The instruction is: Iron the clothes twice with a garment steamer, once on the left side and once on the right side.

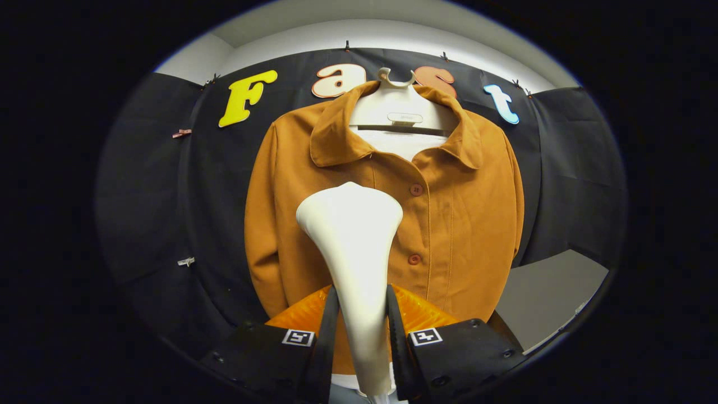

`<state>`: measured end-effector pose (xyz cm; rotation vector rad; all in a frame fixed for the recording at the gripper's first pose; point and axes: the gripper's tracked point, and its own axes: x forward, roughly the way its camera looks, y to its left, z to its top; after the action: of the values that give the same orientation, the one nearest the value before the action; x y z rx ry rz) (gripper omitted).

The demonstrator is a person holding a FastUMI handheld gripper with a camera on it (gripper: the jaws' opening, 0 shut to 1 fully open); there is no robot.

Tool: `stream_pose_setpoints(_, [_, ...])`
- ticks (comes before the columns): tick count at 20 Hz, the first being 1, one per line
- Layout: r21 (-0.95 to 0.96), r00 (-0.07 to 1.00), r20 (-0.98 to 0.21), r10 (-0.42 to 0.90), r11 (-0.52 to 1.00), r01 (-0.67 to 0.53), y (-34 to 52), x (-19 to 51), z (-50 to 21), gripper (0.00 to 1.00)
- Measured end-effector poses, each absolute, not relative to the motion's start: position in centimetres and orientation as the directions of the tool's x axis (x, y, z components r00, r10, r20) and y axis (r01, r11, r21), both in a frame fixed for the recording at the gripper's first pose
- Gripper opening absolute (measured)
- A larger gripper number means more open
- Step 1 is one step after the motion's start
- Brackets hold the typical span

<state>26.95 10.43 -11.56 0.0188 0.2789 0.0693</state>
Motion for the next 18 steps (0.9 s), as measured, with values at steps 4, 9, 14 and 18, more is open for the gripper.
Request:
stream_pose_setpoints(4, [0.017, 0.944, -0.328, 0.044, 0.999, -0.041, 10.1, 27.5, -14.0, 0.47])
stream_pose_setpoints(9, [0.015, 0.922, -0.386, 0.038, 0.999, -0.035, 10.0, 27.6, -16.8, 0.47])
stream_pose_setpoints(14, [0.011, 0.893, -0.448, 0.041, 0.999, -0.04, 10.0, 26.8, -19.8, 0.47])
stream_pose_setpoints(18, [0.012, 0.853, -0.521, 0.037, 0.999, -0.036, 9.9, 25.9, -23.1, 0.47])
